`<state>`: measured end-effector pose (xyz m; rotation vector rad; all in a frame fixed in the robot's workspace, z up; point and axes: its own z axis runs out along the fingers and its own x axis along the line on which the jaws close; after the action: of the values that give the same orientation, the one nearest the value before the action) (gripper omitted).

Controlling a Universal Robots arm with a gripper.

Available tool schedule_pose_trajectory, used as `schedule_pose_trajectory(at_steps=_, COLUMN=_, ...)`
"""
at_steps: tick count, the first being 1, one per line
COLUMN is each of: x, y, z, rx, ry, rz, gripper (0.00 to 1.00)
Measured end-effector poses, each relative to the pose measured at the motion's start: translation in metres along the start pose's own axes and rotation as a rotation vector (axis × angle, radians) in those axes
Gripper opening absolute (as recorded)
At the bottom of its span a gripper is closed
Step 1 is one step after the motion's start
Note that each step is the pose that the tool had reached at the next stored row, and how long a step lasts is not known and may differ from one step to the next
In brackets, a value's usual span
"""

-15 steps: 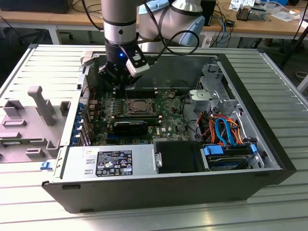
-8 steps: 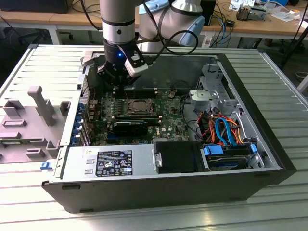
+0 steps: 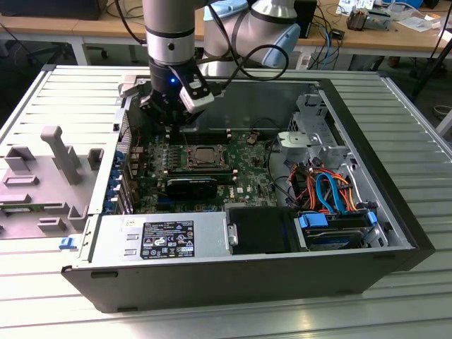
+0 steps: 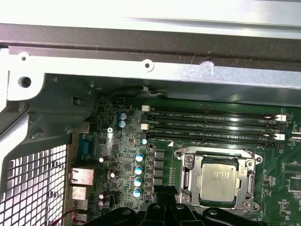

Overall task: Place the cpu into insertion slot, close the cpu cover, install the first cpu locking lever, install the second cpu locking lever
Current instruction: 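Install the first cpu locking lever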

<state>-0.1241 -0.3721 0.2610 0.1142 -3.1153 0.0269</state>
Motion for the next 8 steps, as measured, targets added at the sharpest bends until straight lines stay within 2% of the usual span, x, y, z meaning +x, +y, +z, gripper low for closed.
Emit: schedule_pose_trajectory(at_steps=8, x=0.0028, y=0.0002, z=0.0001, rx=0.0, ry=0.0, rz=0.0, gripper=0.11)
